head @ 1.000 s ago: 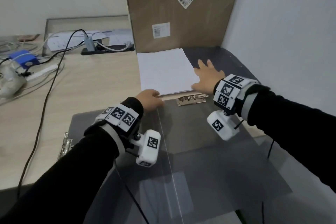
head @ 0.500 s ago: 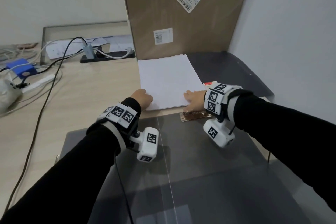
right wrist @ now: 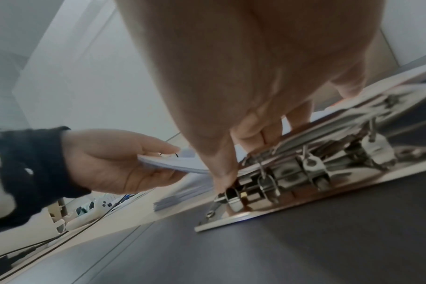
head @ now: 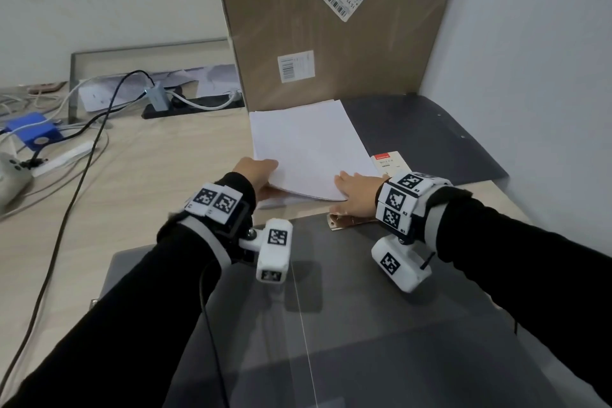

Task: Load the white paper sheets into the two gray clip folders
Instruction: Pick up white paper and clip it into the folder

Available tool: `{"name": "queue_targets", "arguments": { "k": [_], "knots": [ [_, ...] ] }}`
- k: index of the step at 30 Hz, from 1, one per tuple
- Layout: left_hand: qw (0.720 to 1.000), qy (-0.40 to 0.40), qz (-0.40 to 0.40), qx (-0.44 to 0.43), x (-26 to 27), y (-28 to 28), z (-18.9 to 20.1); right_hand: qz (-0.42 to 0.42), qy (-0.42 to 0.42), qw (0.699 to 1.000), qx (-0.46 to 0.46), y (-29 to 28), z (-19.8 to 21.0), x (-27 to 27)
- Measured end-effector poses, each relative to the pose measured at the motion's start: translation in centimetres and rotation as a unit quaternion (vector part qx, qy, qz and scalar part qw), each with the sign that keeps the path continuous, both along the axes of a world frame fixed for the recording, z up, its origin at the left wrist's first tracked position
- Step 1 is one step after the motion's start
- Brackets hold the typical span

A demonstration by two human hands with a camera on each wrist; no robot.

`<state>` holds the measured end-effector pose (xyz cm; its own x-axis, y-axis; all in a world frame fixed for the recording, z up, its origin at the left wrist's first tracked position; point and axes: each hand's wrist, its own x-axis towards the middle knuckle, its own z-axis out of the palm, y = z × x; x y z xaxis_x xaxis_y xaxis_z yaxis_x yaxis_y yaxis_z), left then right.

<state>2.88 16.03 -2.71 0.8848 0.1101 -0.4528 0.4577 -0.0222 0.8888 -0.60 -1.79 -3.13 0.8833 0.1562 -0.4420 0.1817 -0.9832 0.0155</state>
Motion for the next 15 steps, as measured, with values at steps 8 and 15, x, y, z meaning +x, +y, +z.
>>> {"name": "queue_targets", "arguments": {
  "k": [8, 15],
  "knots": [
    [0.986, -0.017, -0.074, 0.147, 1.6, 0.2, -2.2, -0.023, -0.003, 0.997, 0.078, -0.6, 0.3, -0.7],
    [0.990, -0.036, -0.076, 0.109, 1.1, 0.5, -3.2, -0.013, -0.009, 0.998, 0.058, -0.3, -0.1, -0.6]
  ]
}}
